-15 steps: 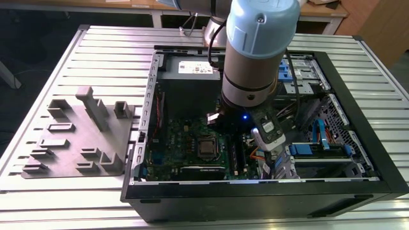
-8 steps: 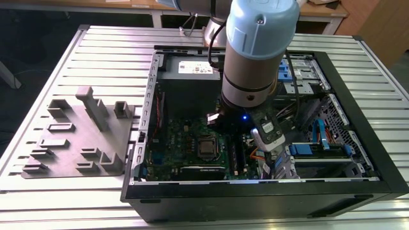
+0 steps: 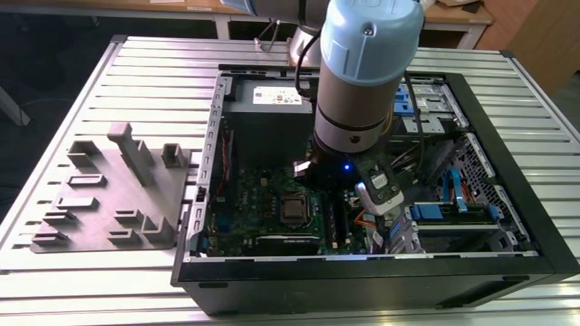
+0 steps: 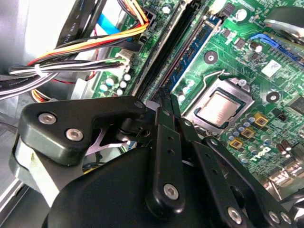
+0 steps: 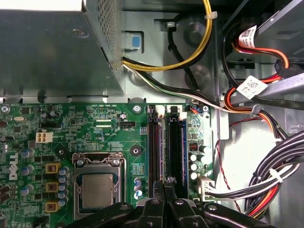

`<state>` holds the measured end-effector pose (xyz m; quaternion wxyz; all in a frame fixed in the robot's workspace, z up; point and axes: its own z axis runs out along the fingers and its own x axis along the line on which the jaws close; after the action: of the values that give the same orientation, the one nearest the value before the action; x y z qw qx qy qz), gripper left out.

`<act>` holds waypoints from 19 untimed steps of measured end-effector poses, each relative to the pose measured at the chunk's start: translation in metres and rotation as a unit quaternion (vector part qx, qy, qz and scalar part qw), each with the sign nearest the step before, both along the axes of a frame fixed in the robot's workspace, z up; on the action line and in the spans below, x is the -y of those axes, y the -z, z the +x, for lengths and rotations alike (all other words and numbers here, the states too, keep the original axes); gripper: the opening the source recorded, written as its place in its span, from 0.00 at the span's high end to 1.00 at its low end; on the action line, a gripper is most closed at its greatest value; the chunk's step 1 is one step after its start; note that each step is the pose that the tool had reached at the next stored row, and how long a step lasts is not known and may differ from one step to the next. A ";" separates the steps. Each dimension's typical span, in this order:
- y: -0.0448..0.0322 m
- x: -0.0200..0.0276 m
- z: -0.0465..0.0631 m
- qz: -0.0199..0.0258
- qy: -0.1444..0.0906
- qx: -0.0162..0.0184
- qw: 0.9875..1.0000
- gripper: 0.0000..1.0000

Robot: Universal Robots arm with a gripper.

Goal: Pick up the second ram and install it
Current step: 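Insert the second ram into the second slot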

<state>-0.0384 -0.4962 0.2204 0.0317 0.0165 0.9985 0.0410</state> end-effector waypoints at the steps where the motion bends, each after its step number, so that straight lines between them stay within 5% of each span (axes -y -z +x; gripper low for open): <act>1: 0.0000 0.0000 0.000 0.000 0.000 0.000 1.000 0.92; 15: 0.0011 0.0000 0.000 0.001 0.000 0.000 1.000 0.92; 19: 0.0011 0.0000 0.000 0.004 0.000 0.000 1.000 0.92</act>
<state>-0.0384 -0.4962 0.2193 0.0317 0.0166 0.9983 0.0454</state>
